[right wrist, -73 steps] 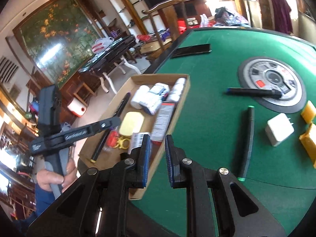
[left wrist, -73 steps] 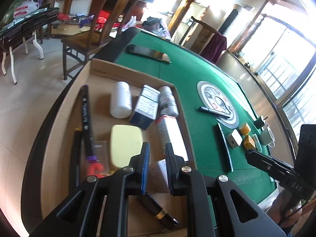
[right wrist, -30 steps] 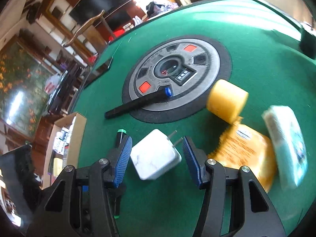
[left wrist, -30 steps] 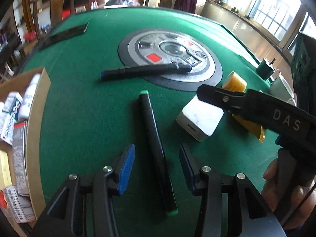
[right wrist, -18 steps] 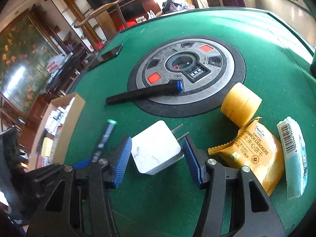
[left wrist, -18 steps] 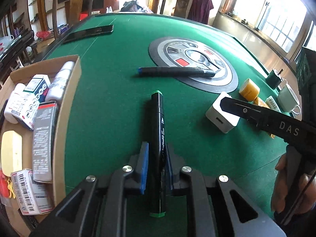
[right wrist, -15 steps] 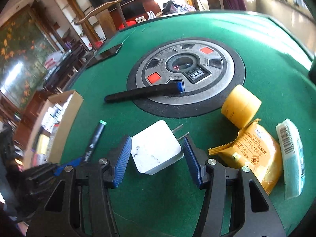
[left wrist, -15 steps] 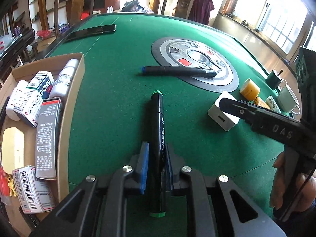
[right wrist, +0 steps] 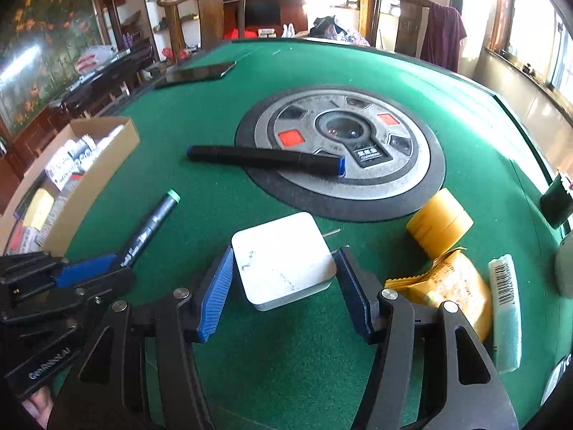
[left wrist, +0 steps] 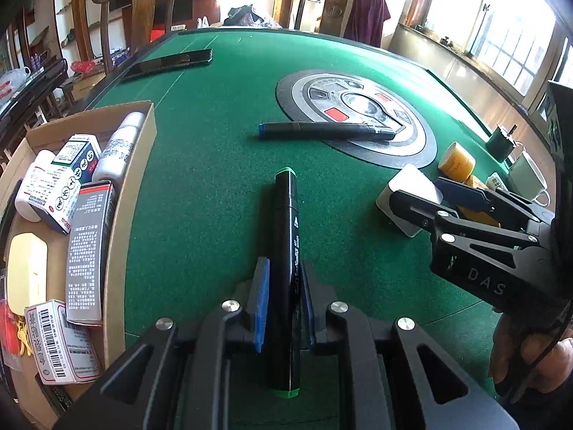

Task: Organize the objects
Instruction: 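Grasp the green-capped marker with the left gripper while the right grasps the white charger cube, then carry the marker and charger cube into the tray and open both grippers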

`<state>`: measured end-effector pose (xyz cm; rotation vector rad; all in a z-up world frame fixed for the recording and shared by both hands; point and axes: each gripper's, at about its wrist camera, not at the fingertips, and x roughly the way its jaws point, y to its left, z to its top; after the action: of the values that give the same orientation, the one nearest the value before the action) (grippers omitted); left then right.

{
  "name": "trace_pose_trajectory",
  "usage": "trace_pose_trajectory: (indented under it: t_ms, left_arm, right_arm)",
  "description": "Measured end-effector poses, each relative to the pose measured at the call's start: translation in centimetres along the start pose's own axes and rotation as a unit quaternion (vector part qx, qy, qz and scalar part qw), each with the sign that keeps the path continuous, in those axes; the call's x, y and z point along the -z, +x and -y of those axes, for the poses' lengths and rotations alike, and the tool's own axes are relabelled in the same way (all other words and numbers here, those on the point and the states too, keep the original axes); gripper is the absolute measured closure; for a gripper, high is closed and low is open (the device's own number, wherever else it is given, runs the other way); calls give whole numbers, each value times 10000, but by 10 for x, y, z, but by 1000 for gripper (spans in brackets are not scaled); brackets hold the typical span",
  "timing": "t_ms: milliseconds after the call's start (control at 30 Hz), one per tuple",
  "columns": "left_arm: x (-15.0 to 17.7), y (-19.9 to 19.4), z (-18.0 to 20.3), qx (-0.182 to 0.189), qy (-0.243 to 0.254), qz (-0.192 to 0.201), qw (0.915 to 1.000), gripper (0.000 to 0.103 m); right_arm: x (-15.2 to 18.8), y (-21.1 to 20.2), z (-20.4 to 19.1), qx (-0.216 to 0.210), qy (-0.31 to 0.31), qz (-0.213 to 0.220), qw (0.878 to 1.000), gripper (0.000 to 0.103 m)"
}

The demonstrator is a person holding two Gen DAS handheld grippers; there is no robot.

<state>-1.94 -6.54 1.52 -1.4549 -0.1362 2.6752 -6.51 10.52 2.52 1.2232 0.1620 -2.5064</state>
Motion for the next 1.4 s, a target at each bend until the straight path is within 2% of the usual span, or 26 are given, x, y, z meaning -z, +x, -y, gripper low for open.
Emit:
trace_pose_trajectory:
  t_ms: [167, 300, 400, 700, 1033, 1400]
  left_arm:
    - [2, 1, 8, -224, 209, 86, 9995, 88]
    - [5, 0, 13, -364, 347, 193, 9985, 88]
    - [6, -2, 13, -375, 332, 249, 9984, 88]
    - [7, -17, 21, -466, 456, 527, 9965, 88]
    - [9, -50, 14, -391, 371, 850, 9949, 88]
    - [19, -88, -17, -335, 126, 1161, 9926, 88]
  right_arm:
    - [-1, 3, -4, 91, -107, 40, 9999, 44]
    - [2, 2, 2, -76, 8, 58, 10000, 46]
    - [3, 1, 0, -40, -20, 55, 10000, 47]
    - [1, -11, 12, -293, 365, 290, 9985, 50]
    - [-1, -19, 11, -466, 423, 497, 9968, 50]
    - [-1, -29, -9, -690, 448, 649, 9945, 50]
